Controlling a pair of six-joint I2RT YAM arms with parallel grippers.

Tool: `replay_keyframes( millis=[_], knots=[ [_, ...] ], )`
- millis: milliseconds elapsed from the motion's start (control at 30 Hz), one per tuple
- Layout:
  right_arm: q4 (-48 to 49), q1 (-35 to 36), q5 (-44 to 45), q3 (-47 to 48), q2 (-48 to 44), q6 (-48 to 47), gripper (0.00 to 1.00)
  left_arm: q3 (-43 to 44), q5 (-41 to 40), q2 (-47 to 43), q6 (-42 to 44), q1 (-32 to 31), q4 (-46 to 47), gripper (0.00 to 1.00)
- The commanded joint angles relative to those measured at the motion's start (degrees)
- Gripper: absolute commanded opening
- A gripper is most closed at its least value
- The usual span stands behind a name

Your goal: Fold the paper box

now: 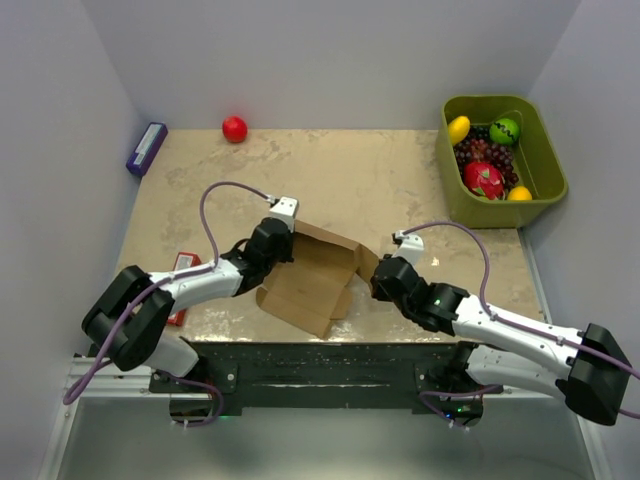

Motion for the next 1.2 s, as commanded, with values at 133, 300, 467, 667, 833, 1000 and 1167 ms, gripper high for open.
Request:
replay_keyframes(
  millis=[133,300,467,667,833,1000,1167],
  knots=[
    [1.26,0.08,1.4,0.05,2.33,0.75,0.15,-8.29,-9.46,-0.93,-0.95,-1.27,15.61,0.0],
    [0.29,0.08,1.32,0.67,0.32,1.89,0.63,-10.24,-10.08,0.99,-2.54,-1.36,20.55,0.0],
    [0.29,-0.01,-0.27,1.19,-1.27,0.58,0.92,-12.17,-10.61,1.79,-4.38,-1.27,22.3,0.0],
    [-0.59,-0.01,-0.18,2.16,-4.86,0.93,0.99,-14.55,-9.12,0.04,-4.04,-1.27,24.34,0.07],
    [1.61,-0.1,-3.16,1.63,-8.39,1.37,0.99,-15.34,-6.4,-3.56,-3.94,-1.36,21.96,0.28],
    [-0.94,-0.1,-5.1,3.74,-10.14,3.13,0.99,-16.92,-3.5,-11.11,-4.12,-1.44,18.63,0.57],
    [-2.35,-0.1,-5.89,6.2,-12.08,3.21,0.99,-17.19,0.54,-18.05,-3.94,-1.36,13.8,0.73]
  ],
)
